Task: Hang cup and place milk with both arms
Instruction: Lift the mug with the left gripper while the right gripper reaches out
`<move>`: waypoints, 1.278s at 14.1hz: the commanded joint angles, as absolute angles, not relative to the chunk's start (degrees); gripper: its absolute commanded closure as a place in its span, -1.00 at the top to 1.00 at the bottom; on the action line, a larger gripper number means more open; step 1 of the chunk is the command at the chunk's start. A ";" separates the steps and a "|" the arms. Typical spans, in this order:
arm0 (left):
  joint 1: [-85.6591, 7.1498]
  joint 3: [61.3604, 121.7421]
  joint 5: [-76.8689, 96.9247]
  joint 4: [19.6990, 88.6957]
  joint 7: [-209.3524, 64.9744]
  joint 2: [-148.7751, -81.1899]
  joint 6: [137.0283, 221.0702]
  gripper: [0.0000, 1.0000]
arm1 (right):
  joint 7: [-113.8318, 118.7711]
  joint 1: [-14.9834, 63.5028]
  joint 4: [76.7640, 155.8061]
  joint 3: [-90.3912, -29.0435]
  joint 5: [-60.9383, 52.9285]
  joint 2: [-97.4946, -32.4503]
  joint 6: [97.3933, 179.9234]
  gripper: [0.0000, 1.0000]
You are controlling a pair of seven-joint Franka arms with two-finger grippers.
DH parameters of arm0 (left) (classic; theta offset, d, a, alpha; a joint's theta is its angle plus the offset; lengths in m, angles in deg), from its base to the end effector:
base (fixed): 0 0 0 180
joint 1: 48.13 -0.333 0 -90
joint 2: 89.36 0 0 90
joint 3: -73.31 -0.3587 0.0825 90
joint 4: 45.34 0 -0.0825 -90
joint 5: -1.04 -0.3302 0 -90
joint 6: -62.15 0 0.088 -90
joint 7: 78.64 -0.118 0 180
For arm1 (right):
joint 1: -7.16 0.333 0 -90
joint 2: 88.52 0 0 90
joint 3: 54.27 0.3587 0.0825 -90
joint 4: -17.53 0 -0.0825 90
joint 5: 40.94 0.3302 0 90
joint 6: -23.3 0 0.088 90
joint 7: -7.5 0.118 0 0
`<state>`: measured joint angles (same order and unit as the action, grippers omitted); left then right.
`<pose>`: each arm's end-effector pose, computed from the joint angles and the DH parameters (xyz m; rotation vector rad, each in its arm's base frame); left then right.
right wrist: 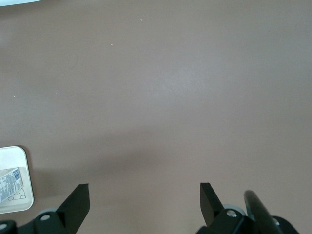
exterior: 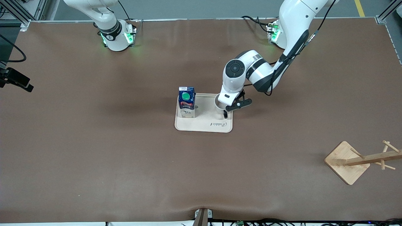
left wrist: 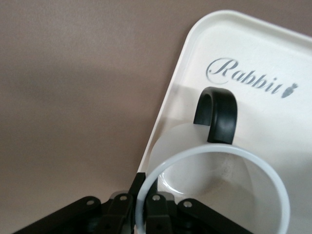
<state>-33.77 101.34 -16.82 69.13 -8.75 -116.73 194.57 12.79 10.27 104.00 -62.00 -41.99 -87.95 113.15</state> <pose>0.4460 -0.3673 0.3021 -3.0343 -0.4484 0.0775 0.5034 -0.0424 0.6768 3.1096 -0.2703 0.0769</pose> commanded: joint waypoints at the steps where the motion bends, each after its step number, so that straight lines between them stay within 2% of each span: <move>1: -33.80 101.35 -18.21 67.26 -7.62 -113.98 191.19 -1.00 | 13.04 9.71 103.31 -61.48 -42.96 -87.65 112.60 1.00; 6: -36.07 101.17 -17.25 61.28 -12.88 -105.90 178.71 -1.00 | 13.04 9.53 103.31 -61.48 -42.96 -87.65 112.69 1.00; 13: -50.92 101.26 -11.62 59.60 -36.42 -94.91 173.60 -1.00 | 13.04 10.32 103.22 -61.30 -42.79 -86.77 112.60 1.00; 15: -55.84 101.18 -10.48 59.17 -43.80 -93.32 173.51 -1.00 | 13.04 11.29 103.83 -61.12 -42.26 -83.71 113.47 1.00; 16: -58.13 101.09 -10.39 58.12 -46.71 -93.06 173.42 -1.00 | 13.04 12.60 102.88 -61.12 -42.95 -78.47 113.04 1.00; 18: -62.35 100.91 -10.30 55.49 -51.46 -93.23 172.11 -1.00 | 13.65 14.72 100.76 -61.21 -44.27 -77.01 112.69 1.00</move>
